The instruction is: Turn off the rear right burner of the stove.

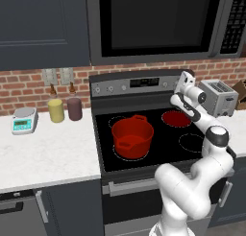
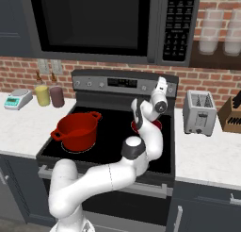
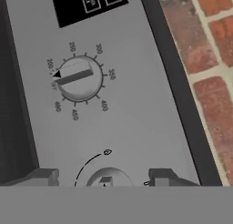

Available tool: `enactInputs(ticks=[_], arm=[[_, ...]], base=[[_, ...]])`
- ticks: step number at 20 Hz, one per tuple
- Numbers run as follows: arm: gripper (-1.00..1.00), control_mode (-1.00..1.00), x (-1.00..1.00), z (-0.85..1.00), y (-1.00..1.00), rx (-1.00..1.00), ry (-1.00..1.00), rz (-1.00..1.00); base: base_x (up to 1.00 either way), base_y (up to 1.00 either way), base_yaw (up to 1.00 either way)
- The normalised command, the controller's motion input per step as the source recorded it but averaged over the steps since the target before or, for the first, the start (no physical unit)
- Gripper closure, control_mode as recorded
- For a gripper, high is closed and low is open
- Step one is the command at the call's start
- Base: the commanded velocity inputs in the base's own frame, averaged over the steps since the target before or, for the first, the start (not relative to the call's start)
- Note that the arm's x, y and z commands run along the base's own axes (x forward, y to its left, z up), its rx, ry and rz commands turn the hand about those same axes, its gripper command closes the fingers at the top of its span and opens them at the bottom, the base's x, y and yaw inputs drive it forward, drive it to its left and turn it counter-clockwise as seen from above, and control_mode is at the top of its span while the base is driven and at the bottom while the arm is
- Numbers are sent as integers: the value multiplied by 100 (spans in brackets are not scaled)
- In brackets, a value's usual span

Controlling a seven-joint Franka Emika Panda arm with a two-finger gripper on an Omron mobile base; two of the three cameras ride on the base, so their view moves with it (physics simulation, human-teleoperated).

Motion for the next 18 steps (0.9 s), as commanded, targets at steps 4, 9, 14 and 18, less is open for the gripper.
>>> enactInputs(ticks=[4, 9, 14, 18], arm=[[-100, -100, -1, 0, -14, 0, -3, 0], [-100, -100, -7, 0, -26, -1, -11, 5], [-100, -100, -1, 0, -13, 0, -8, 2], [-100, -100, -10, -1, -41, -1, -13, 6]], base=[[0, 0, 0], [0, 0, 0], [0, 0, 0], [0, 0, 0]])
